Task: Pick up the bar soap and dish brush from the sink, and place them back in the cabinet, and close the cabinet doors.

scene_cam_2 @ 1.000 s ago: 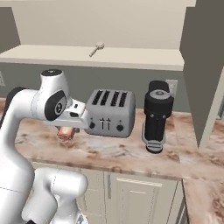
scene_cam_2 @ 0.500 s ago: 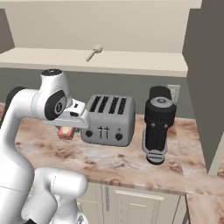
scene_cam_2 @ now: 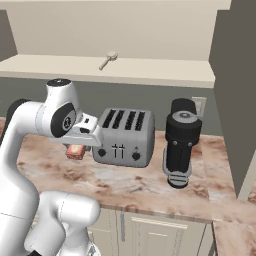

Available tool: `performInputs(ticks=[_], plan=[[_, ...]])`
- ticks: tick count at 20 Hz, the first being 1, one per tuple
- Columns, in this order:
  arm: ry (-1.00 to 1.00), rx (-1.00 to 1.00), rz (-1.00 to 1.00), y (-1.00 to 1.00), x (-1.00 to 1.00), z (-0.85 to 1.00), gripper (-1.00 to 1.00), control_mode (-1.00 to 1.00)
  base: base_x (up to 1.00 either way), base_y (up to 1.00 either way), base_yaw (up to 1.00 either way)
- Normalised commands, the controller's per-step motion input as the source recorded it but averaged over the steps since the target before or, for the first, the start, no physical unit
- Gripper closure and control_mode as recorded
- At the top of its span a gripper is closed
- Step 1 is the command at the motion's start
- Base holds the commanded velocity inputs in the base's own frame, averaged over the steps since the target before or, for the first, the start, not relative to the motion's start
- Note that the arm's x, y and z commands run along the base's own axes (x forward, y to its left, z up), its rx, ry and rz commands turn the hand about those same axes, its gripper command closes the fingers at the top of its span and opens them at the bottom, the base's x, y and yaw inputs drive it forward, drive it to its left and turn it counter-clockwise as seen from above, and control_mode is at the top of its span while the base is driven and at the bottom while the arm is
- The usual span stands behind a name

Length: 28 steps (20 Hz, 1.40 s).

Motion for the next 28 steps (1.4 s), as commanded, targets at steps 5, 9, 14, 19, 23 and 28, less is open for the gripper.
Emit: performInputs(ticks=[5,9,14,19,23,28], plan=[[0.00,0.00,0.00,0.00,0.00,0.00,1.00,1.00,0.05,-0.02,0.01],[0.00,0.00,0.00,0.00,0.00,0.00,1.00,1.00,0.00,-0.01,0.01],[0.00,0.00,0.00,0.00,0.00,0.00,1.00,1.00,0.00,0.00,0.00],[0.00,0.00,0.00,0.00,0.00,0.00,1.00,1.00,0.00,0.00,0.00],[0.00,0.00,0.00,0.00,0.00,0.00,1.00,1.00,0.00,0.00,0.00],[0.00,0.00,0.00,0.00,0.00,0.00,1.00,1.00,0.00,0.00,0.00]])
